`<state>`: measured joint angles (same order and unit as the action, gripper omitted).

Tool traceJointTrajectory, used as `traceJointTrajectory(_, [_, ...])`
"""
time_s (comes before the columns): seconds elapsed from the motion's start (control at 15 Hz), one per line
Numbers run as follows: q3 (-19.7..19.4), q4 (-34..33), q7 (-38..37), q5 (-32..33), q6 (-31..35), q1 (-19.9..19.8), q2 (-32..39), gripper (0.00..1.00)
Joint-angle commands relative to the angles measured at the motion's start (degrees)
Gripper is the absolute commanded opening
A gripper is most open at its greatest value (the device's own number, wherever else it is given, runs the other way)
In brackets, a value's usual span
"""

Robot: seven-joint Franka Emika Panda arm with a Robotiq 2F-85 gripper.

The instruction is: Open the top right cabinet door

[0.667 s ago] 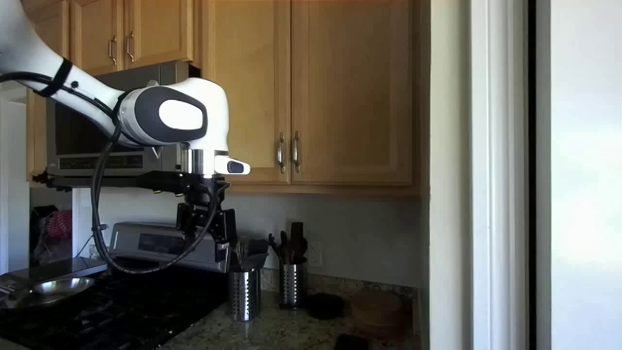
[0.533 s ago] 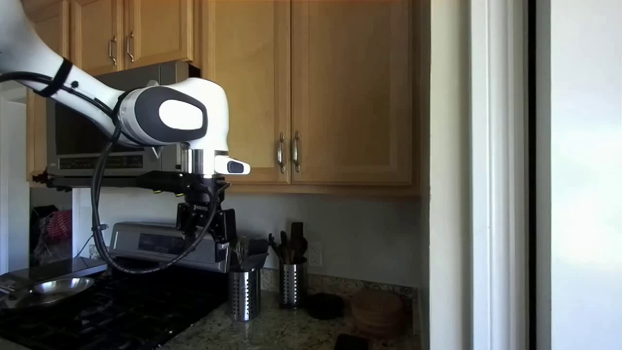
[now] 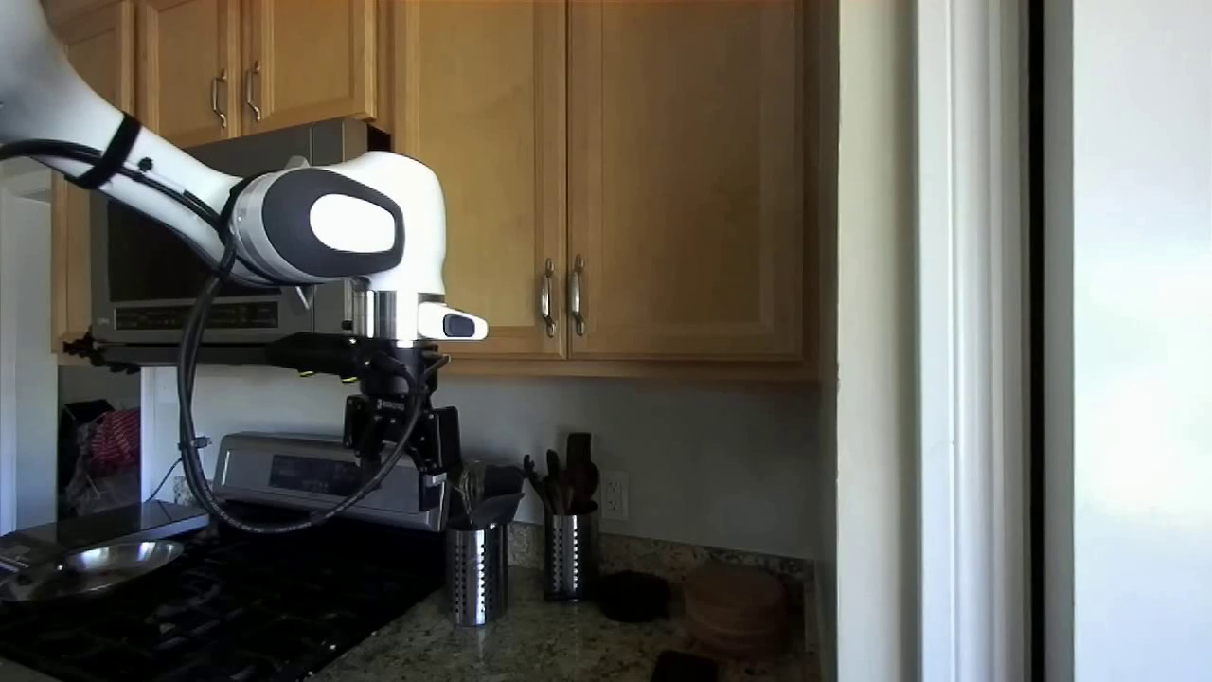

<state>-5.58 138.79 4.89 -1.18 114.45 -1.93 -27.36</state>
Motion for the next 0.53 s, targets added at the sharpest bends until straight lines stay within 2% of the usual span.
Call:
traceJointTrajectory(0.0, [0.32, -0.12, 0.15, -0.17, -0.15, -0.37, 0.04, 1.0])
traceJointTrajectory(0.2, [0.36, -0.16, -0.02, -0.11, 0.51, -0.44, 0.28, 1.0])
traceJointTrajectory(0.47, [0.15, -2.43, -1.14, -0.21, 4.9, -0.99, 2.67, 1.0])
